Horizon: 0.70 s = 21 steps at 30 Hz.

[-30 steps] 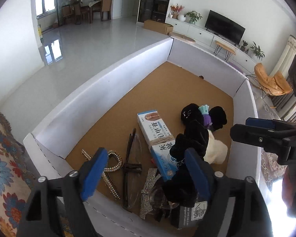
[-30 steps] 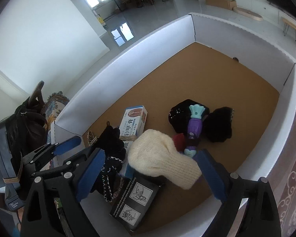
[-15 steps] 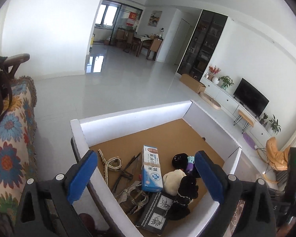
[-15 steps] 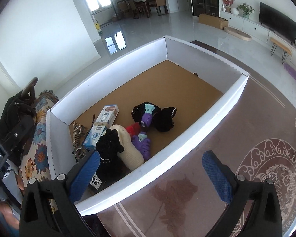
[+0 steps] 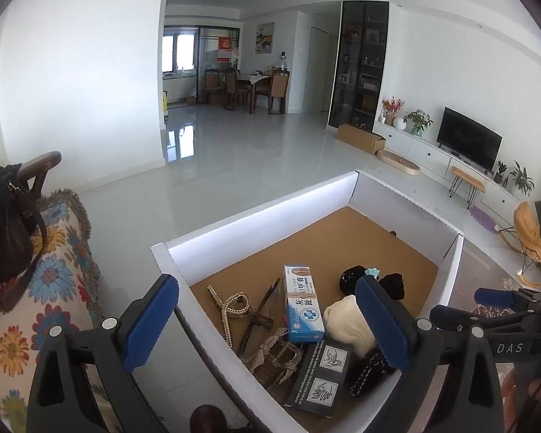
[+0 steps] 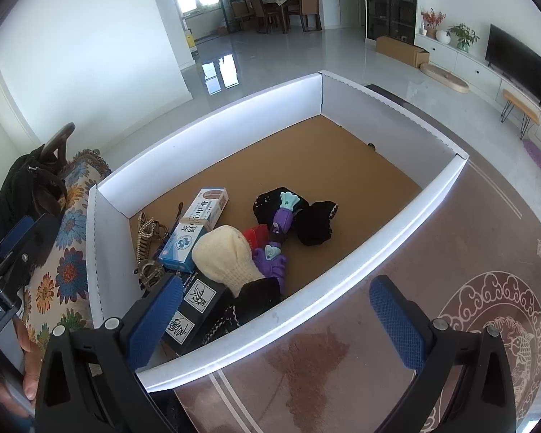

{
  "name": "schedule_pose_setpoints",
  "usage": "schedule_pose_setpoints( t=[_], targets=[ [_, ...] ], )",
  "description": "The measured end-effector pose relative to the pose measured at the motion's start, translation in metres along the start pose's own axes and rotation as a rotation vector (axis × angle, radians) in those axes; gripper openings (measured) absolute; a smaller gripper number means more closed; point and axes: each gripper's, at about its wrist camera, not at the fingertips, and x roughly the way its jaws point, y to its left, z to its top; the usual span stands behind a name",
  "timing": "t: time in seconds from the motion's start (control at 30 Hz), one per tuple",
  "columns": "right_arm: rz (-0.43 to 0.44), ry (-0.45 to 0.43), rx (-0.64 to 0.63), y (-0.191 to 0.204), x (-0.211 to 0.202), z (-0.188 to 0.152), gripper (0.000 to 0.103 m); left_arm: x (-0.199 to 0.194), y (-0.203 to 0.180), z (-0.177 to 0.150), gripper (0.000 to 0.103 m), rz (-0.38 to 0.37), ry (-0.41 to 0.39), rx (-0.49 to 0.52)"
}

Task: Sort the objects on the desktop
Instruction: 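Withdraw both tools and hold them above the white bin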

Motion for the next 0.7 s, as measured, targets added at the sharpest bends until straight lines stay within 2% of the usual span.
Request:
schedule_pose_setpoints(
  t=[0.1, 0.17, 0.37, 0.5, 0.6, 0.7],
  targets=[
    [0.0, -0.004, -0.018, 0.006, -0.001, 0.0, 0.103, -0.002, -0.004, -0.001, 0.1, 0.022, 0.008, 0.023],
    [-0.012, -0.005, -0.037, 0.01, -0.001, 0.0, 0.103, 0.001, -0.007, -0.001, 0.1, 0.048, 0.044, 0.038],
    [-0.028, 0.009, -0.054, 0.014, 0.004, 0.0, 0.103, 0.011, -0.011, -0.007, 0.1, -0.014, 0.123, 0.05],
    [-0.038, 0.017, -0.058, 0.014, 0.01, 0.001, 0.103, 0.022, -0.008, -0.01, 0.1, -0.063, 0.185, 0.007],
    [-0.044, 0.017, -0.062, 0.015, 0.012, 0.004, 0.103, 0.024, -0.005, -0.011, 0.1, -0.058, 0.188, -0.023],
    [-0.039, 0.015, -0.065, 0.017, 0.013, 0.007, 0.103, 0.026, -0.008, -0.01, 0.1, -0.02, 0.176, -0.002]
  ],
)
